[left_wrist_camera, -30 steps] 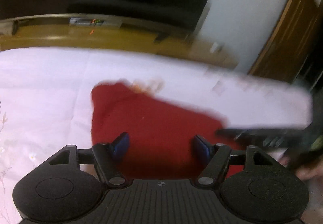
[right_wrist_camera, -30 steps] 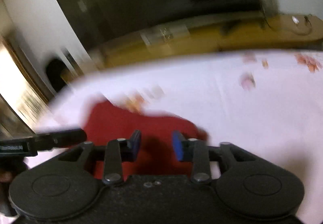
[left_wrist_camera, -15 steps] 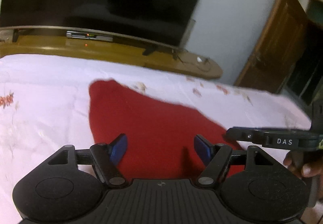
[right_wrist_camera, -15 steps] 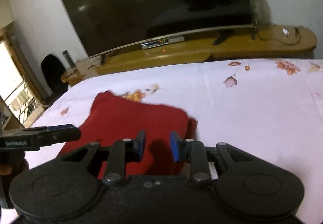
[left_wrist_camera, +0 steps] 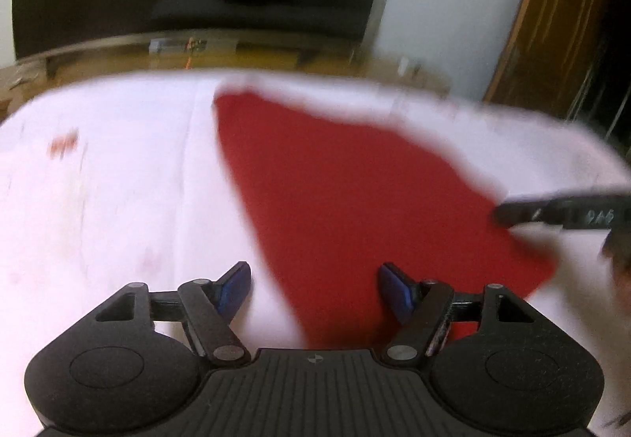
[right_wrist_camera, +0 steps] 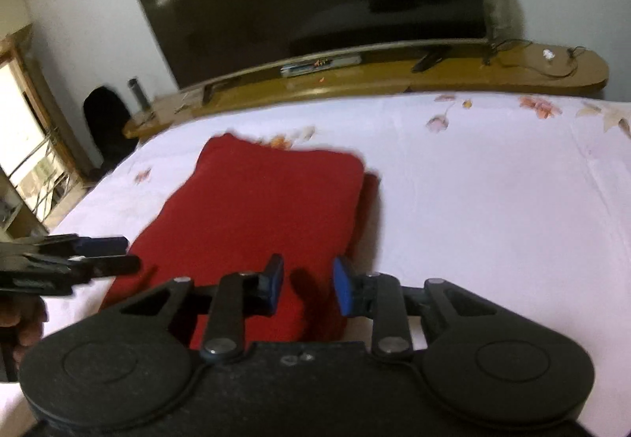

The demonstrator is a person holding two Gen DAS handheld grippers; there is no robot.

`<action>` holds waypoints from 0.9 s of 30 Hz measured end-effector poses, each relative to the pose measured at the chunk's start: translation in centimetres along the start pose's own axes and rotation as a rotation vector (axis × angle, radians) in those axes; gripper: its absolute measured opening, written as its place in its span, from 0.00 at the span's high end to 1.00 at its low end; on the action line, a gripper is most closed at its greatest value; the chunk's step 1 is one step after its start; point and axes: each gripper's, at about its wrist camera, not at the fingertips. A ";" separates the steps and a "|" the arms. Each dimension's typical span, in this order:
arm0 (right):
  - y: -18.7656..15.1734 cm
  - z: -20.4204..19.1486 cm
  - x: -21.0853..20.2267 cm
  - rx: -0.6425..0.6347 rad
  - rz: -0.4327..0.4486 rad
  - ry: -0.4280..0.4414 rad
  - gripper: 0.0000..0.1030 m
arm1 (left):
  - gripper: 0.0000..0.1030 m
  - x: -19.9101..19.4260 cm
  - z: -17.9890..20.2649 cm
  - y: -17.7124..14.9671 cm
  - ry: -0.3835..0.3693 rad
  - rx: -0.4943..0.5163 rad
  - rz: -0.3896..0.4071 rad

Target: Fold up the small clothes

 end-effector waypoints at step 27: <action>-3.7 -7.9 -16.1 -0.014 0.043 -0.168 0.01 | 0.00 -19.2 10.2 -8.7 0.149 -0.174 0.235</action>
Point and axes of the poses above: each gripper's, at about its wrist camera, not at the fingertips, and x roughly the way its jaws point, z to its right, y to its top, and after that the axes turned 14 degrees about -x, right-handed
